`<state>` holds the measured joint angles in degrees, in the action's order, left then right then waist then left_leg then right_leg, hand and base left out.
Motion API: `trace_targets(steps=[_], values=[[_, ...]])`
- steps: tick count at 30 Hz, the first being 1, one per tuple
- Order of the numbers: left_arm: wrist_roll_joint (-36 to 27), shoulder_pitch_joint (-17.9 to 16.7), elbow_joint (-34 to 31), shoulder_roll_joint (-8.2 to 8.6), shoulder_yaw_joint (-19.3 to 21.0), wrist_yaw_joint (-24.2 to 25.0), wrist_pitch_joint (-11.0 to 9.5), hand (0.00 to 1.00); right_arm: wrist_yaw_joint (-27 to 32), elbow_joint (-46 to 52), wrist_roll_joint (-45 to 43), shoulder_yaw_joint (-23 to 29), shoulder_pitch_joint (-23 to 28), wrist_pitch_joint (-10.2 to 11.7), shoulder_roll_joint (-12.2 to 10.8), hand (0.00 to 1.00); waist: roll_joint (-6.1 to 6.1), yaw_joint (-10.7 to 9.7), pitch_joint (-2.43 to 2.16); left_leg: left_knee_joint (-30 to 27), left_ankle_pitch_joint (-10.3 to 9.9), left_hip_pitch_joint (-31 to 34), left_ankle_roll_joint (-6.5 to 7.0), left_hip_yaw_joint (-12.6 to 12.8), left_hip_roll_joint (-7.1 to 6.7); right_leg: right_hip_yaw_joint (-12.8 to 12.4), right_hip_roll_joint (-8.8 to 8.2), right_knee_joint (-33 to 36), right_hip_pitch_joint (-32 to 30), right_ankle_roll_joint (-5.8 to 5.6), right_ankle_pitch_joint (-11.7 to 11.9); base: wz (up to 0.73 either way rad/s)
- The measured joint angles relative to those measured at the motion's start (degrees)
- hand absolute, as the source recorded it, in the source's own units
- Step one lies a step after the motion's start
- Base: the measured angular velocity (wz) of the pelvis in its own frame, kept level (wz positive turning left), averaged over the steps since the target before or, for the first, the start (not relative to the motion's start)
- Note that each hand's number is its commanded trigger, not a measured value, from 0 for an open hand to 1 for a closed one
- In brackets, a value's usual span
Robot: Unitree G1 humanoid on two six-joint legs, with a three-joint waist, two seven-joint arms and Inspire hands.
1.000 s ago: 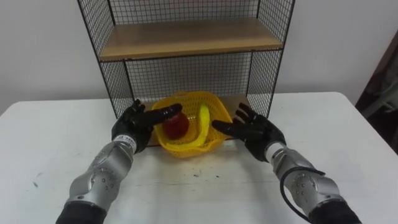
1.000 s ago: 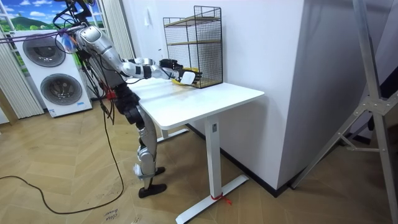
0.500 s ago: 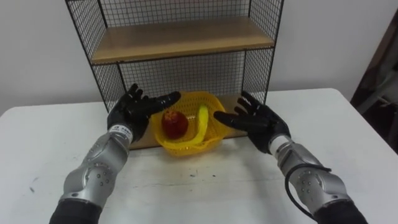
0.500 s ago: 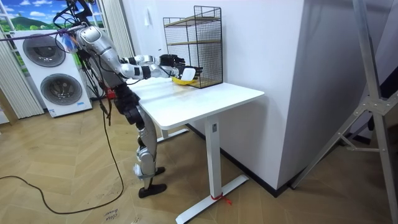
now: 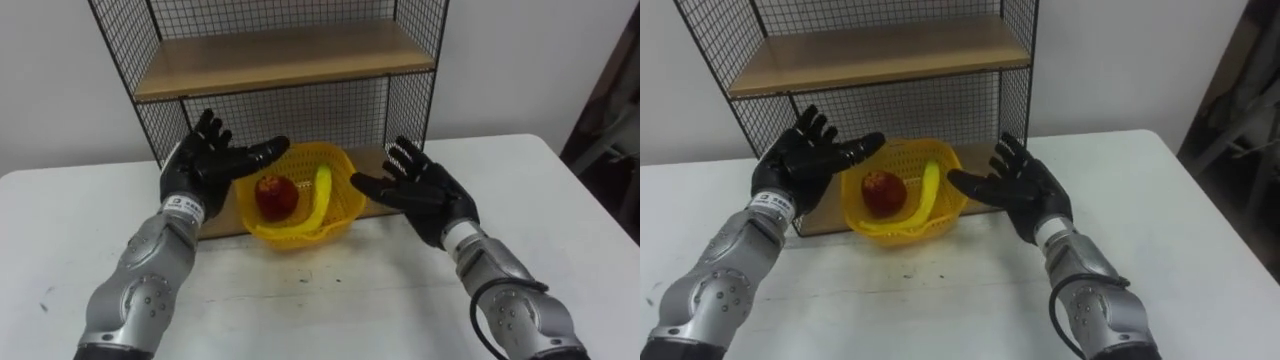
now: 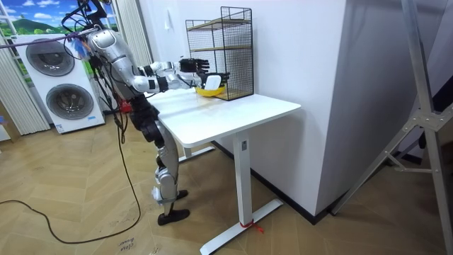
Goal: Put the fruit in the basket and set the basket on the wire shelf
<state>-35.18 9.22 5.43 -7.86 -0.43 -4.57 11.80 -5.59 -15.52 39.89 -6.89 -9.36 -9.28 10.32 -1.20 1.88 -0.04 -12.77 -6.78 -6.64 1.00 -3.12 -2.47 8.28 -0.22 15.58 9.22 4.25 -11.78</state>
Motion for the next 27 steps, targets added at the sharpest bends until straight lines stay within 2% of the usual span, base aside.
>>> trace_targets(steps=[5,9,13,19,22,27], values=[[5.1,-2.0,-2.8,-0.07,0.4,0.6,-0.3,0.00,-1.3,5.6,-2.1,2.1,1.0,0.0,0.4,0.00,0.40,0.1,-0.23,0.0,0.0,-0.1,-0.06,0.0,0.17,0.1,0.03,0.0,0.1,0.06,0.0,0.00],[7.9,-2.7,-3.6,-0.11,0.5,1.6,-0.3,0.00,-1.6,5.7,-4.3,3.7,1.4,0.0,0.4,0.00,0.86,0.1,0.05,0.0,0.0,-0.1,-0.13,0.0,0.21,-0.2,0.13,0.0,0.1,0.06,0.0,0.00],[8.5,-2.7,-4.8,-0.11,2.5,2.5,-0.9,0.00,-2.8,6.1,-4.7,3.8,1.6,0.0,0.4,0.00,1.14,0.0,0.29,-0.1,0.0,0.1,-0.11,0.1,0.29,-0.2,0.20,-0.1,-0.2,0.09,0.0,0.00],[8.8,-3.3,-5.6,-0.17,2.7,3.9,-1.1,0.00,-3.9,8.8,-5.1,3.9,2.4,0.0,0.4,0.00,1.10,0.2,0.23,0.0,0.0,0.1,-0.13,0.2,0.47,-0.1,0.37,-0.8,0.2,0.25,0.2,0.00],[10.0,-4.6,-7.6,0.06,2.7,4.0,-1.1,0.00,-4.0,13.6,-6.3,4.2,4.7,0.1,0.4,0.00,1.09,0.2,0.23,0.0,0.0,0.5,-0.17,0.2,0.55,0.1,0.38,-1.0,0.0,0.29,0.3,0.00],[10.2,-8.9,-12.5,0.06,2.7,4.9,-1.1,0.00,-5.9,19.4,-6.9,5.5,8.3,0.1,0.8,0.00,1.10,-0.3,0.14,-0.1,0.0,1.0,-0.21,0.0,0.54,0.3,0.40,-1.3,-0.4,0.26,0.3,0.03]])
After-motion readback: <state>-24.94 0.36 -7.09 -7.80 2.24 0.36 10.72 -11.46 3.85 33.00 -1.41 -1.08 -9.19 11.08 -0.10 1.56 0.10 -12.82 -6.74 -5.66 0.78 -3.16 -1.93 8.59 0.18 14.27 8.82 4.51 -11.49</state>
